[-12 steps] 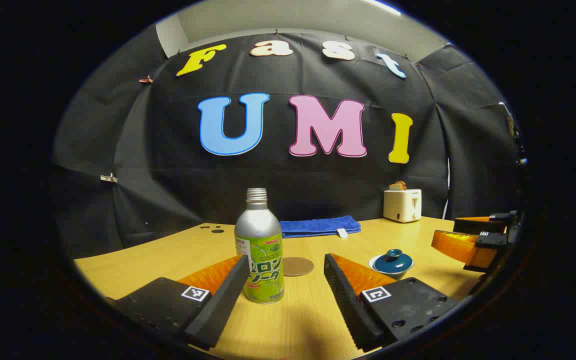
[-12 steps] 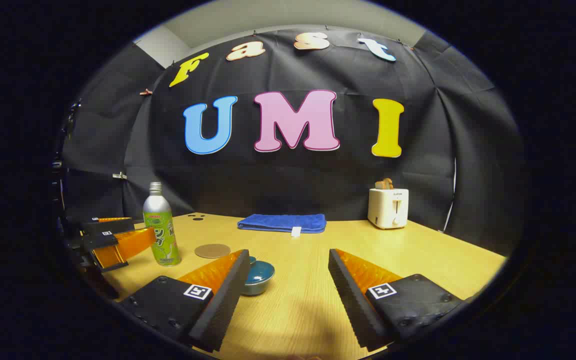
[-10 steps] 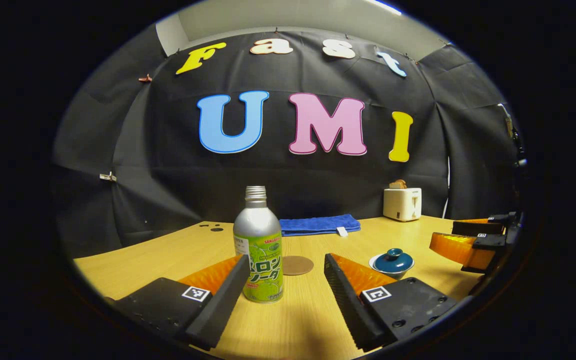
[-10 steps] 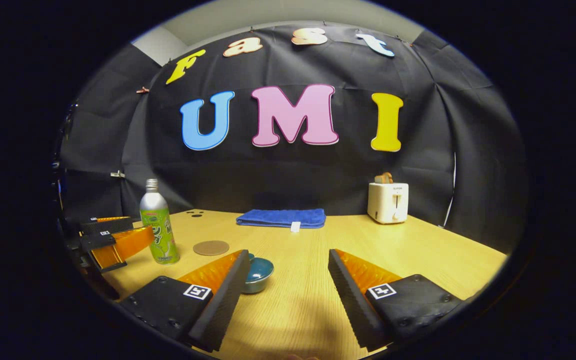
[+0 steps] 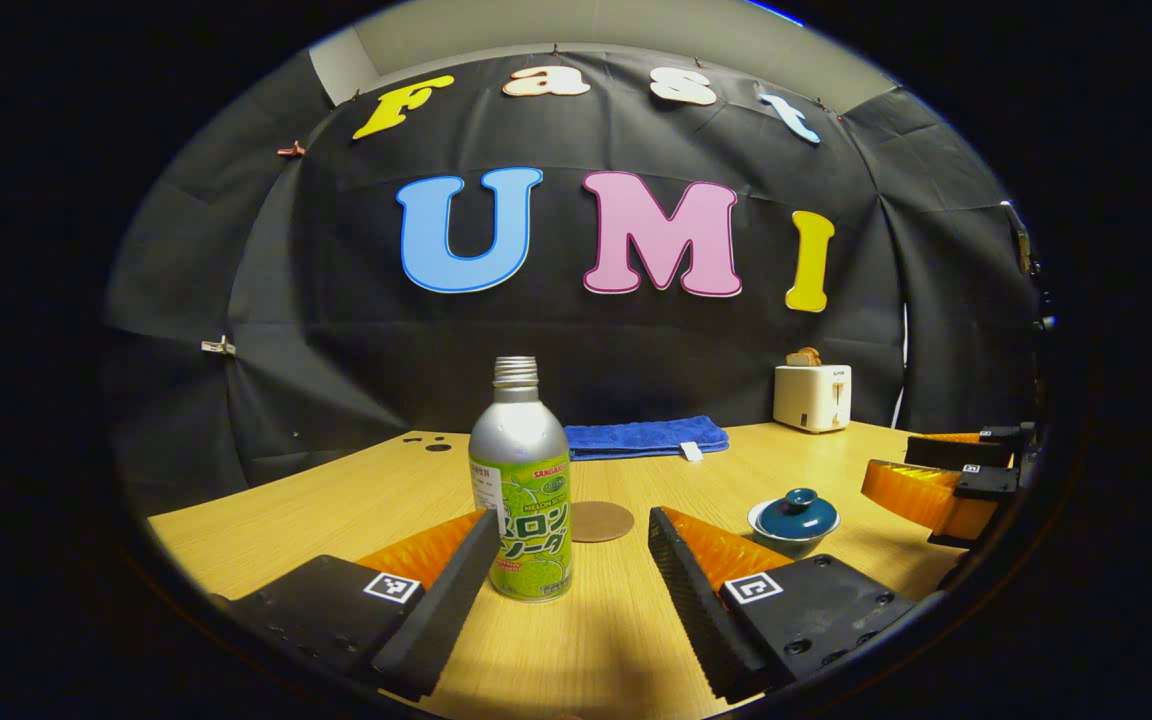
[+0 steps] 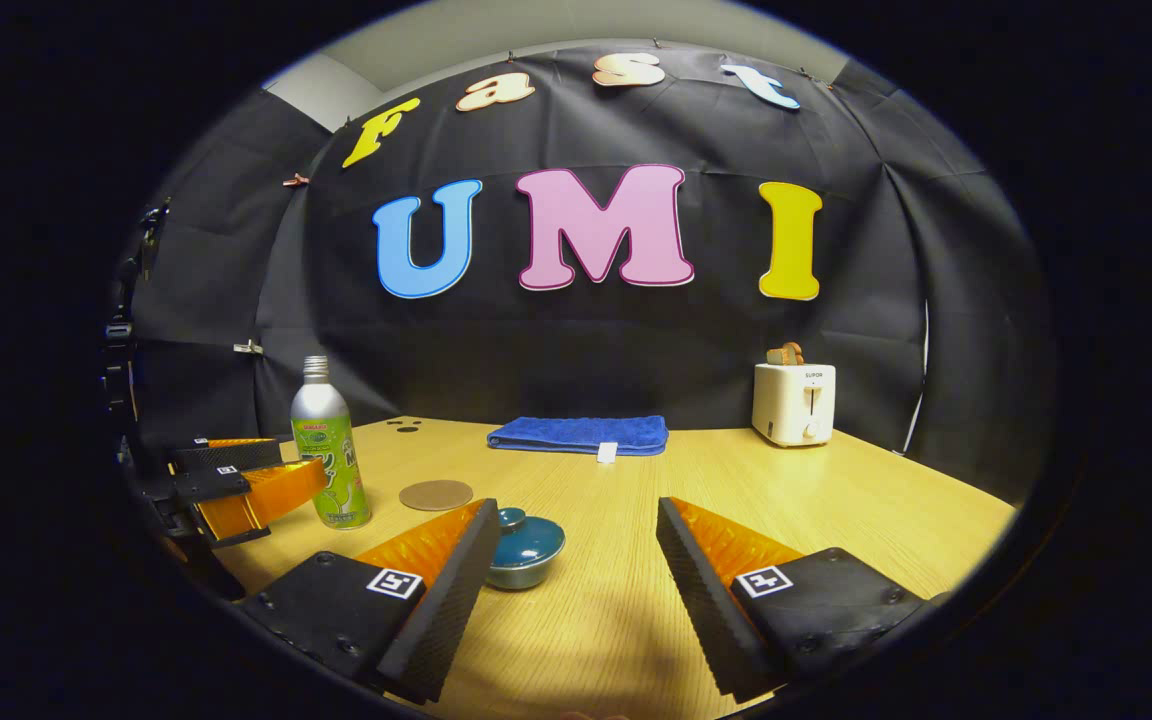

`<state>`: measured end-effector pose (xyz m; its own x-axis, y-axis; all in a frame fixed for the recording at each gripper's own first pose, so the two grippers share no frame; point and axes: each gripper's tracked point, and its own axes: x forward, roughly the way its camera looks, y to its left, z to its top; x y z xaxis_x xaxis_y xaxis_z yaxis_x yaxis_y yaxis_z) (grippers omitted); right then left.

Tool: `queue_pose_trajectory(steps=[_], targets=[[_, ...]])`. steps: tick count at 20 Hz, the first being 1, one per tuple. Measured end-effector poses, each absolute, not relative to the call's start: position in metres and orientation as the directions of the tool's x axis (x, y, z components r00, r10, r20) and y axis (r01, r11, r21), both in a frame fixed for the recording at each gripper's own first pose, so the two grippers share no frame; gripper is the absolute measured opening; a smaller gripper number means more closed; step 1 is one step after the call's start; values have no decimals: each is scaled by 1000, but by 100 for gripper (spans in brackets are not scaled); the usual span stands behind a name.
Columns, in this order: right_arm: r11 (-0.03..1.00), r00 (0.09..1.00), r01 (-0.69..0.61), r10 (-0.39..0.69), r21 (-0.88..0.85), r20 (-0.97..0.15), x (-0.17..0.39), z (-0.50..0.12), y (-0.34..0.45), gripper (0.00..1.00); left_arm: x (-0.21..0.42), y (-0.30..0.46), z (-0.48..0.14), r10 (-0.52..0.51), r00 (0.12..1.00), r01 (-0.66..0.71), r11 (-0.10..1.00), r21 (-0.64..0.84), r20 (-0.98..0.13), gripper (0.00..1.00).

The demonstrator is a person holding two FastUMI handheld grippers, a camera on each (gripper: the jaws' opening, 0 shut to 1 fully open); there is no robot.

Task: Open the teacup lid with one hand, grasp the water bottle and pour water into the teacup with the other hand; after pouring, place the water bottle on the coaster and then close the teacup lid.

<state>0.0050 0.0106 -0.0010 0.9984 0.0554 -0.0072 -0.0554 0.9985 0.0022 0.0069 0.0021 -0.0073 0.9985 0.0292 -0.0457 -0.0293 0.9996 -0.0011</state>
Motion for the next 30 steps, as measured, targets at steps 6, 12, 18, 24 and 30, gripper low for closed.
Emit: queue_pose_trajectory(steps=[6, 12, 18, 24, 30], targets=[[997, 997, -78, 78, 3, -10, 7, -1, 14, 98, 10, 13, -9, 57, 997, -57, 998, 1, -48, 95], [987, 996, -84, 81, -140, -29, 28, 1, 19, 98, 11, 11, -10, 43, 998, -43, 999, 0, -47, 95], [977, 983, -164, 150, -139, -107, 59, -11, 46, 91, 12, 12, -10, 40, 998, -40, 999, 1, -45, 95], [966, 967, -194, 158, -173, -202, 73, -30, 57, 75, 12, 10, -10, 29, 999, -29, 1000, 1, -44, 95], [952, 956, -214, 158, -220, -247, 81, -37, 62, 53, 12, 10, -9, 26, 999, -26, 1000, 0, -41, 95]])
